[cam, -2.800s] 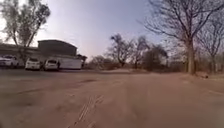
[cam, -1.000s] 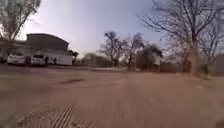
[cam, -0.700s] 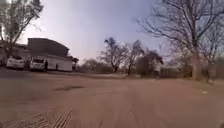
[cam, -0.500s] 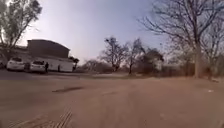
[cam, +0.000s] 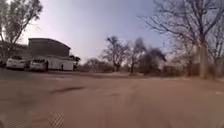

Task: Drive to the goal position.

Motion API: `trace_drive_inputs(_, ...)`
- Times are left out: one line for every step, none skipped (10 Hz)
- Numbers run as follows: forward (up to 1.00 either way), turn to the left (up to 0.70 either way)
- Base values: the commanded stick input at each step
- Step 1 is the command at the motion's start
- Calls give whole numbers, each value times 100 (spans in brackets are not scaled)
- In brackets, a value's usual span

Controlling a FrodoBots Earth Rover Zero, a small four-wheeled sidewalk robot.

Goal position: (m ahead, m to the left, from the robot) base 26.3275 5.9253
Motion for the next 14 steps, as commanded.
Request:
trace_drive_inputs(70,0)
trace_drive_inputs(70,0)
trace_drive_inputs(70,0)
trace_drive_inputs(70,0)
trace_drive_inputs(70,0)
trace_drive_inputs(70,0)
trace_drive_inputs(70,0)
trace_drive_inputs(70,0)
trace_drive_inputs(70,0)
trace_drive_inputs(70,0)
trace_drive_inputs(70,0)
trace_drive_inputs(70,0)
trace_drive_inputs(70,0)
trace_drive_inputs(70,0)
